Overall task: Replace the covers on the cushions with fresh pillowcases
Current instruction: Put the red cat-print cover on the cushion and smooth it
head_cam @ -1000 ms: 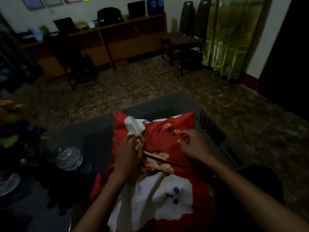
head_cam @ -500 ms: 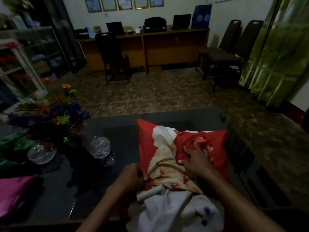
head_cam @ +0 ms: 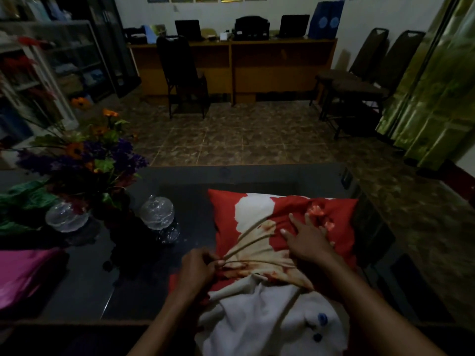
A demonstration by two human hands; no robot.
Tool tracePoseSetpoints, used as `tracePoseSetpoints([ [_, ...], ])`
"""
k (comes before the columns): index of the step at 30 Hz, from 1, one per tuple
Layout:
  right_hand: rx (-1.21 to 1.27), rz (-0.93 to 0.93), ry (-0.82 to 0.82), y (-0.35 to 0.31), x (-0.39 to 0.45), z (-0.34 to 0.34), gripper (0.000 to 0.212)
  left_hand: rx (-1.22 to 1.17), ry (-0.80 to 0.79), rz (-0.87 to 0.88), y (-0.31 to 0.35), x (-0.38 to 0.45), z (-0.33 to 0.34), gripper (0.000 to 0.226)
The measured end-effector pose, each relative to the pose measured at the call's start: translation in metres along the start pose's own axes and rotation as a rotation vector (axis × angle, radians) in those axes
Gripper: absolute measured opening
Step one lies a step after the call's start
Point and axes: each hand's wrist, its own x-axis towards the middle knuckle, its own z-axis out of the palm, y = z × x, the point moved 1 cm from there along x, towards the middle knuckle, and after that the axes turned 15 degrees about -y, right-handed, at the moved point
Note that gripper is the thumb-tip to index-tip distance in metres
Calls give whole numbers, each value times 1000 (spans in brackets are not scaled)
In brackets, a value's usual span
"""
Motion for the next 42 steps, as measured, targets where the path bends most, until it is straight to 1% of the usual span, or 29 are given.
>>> tracePoseSetpoints([
  [2,-25,-2,-2,-2,1,-3,71,-10,-58,-9,-5,-4,-2,10],
  [5,-29,14,-3,-5,-4,-2,69,-11,-102,-5,-2,-1,-7,9],
  [7,-12,19,0,-8,-8,0,69,-47,-45,23,1,6,-12,5],
  [9,15,31,9,-16,-13,2,73,-115,30,35,4,10,-14,12],
  [13,-4,57,21,-27,-18,15,89,-92,26,-62,-1,15,-1,25],
  [15,-8,73,44,-26,-16,20,93,-49,44,-102,-6,10,1,24],
  [17,12,91,28,-24,-14,18,96,-22,2,-111,-15,3,-1,14],
  [18,21,91,10,-24,-14,16,98,-12,-36,-114,-21,0,-2,13],
  [21,20,80,-10,-25,-11,14,98,32,-128,-116,-40,-10,-4,14],
  [24,-6,76,24,-26,-12,19,96,97,-186,-96,-45,-16,-3,20],
  [26,-10,74,33,-26,-14,22,93,140,-165,-70,-40,-21,-6,23],
  [28,-23,72,70,-28,-17,26,90,98,-68,-33,-37,-25,-8,33],
  [29,-36,57,111,-31,-19,28,89,68,-4,-22,-36,-29,-8,39],
  [30,-56,18,159,-36,-24,31,87,43,44,-12,-35,-33,-7,40],
  [32,-97,-140,220,-53,-29,37,84,12,50,4,-35,-41,2,29],
  [34,-120,-268,152,-72,-29,44,84,-29,41,5,-39,-47,13,19],
  [36,-188,-262,65,-83,-23,55,89,-79,59,-23,-44,-51,19,12],
  [38,-264,-214,66,-83,-14,64,92,-71,11,-47,-48,-51,18,4],
  [42,-271,-161,82,-83,-5,67,93,24,-119,-25,-56,-53,12,7],
])
